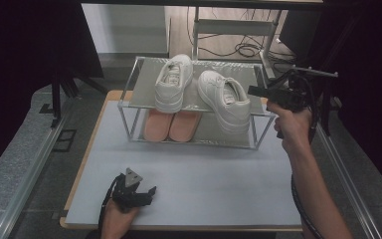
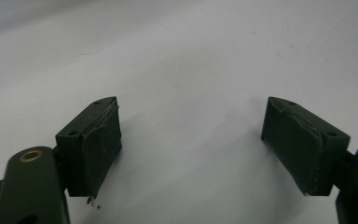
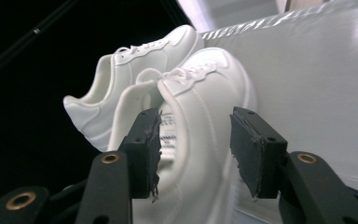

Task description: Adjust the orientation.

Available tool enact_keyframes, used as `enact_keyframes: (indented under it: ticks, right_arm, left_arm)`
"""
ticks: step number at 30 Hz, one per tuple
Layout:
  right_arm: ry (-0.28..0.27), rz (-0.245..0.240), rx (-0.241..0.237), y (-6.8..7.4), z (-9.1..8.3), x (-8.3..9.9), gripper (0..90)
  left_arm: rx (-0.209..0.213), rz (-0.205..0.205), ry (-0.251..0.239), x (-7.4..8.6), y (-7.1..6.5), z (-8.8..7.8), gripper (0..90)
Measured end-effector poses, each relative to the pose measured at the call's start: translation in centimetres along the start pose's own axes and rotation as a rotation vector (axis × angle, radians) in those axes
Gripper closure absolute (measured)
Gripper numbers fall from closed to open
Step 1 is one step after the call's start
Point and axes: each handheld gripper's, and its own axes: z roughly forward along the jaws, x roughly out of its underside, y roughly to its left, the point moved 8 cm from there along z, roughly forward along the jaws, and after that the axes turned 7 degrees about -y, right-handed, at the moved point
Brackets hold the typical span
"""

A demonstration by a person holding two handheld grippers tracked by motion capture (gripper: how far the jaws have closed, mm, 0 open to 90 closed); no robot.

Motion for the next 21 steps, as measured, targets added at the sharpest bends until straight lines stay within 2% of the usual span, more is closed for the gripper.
enact_keyframes:
  ticks: [3, 6, 10, 14, 18, 21]
  right_arm:
    - [-0.010, -0.021, 0.001, -0.4, -1.3, 0.6, 58.2]
    - [0.008, -0.042, 0.002, -0.9, -2.3, 1.9, 66.3]
    - [0.039, -0.068, -0.014, -1.3, -3.0, 4.1, 78.5]
    - [0.048, -0.110, -0.029, -1.0, -3.2, 6.0, 89.6]
    - [0.045, -0.148, -0.042, -0.1, -3.1, 7.3, 90.0]
    - [0.043, -0.197, -0.026, 0.3, -2.7, 8.2, 90.0]
  left_arm:
    - [0.000, -0.004, -0.002, 0.0, 0.0, 0.0, 19.7]
    - [-0.002, -0.003, -0.002, 0.0, 0.0, 0.0, 19.7]
    - [0.000, -0.004, -0.001, 0.0, 0.0, 0.0, 19.6]
    - [0.000, -0.007, -0.004, 0.0, 0.0, 0.0, 19.6]
    - [-0.002, -0.004, -0.003, 0.0, 0.0, 0.0, 19.6]
    - [-0.002, -0.004, -0.004, 0.0, 0.0, 0.0, 19.6]
